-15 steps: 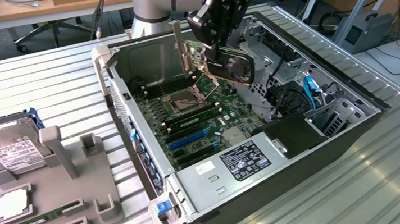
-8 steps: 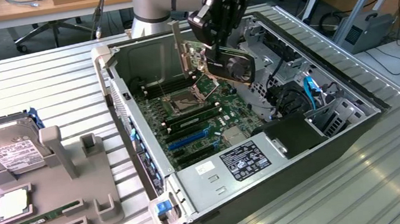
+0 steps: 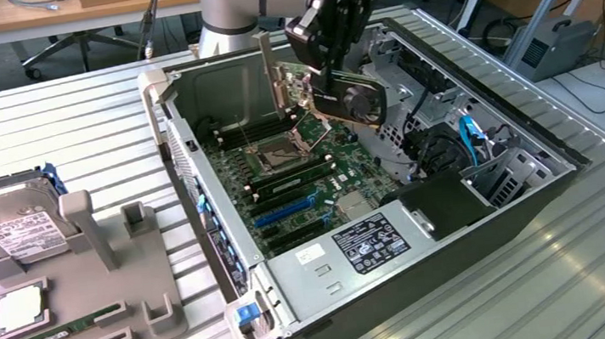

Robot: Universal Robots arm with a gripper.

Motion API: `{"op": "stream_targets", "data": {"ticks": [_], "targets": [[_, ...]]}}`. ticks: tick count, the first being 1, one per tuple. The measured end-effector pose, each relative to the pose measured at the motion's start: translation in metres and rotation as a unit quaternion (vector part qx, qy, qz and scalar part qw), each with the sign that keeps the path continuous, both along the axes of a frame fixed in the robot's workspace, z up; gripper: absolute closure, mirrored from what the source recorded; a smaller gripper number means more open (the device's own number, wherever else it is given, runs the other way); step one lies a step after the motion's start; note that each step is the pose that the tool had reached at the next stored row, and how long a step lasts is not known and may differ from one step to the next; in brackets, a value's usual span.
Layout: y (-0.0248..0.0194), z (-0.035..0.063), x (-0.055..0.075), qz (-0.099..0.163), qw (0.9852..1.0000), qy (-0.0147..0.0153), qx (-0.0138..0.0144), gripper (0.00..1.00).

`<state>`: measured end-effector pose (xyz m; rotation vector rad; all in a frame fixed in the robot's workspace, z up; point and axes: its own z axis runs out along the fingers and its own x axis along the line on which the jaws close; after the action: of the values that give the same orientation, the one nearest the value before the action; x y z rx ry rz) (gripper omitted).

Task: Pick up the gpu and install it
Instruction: 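Insert the gpu into the slot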

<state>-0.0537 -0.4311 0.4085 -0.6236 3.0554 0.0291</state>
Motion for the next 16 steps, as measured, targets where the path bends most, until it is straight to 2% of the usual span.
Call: {"op": "stream_targets", "data": {"ticks": [16], "targets": [[0.0000, 0.0000, 0.0000, 0.017, 0.9998, 0.0000, 0.0000, 0.73]]}}
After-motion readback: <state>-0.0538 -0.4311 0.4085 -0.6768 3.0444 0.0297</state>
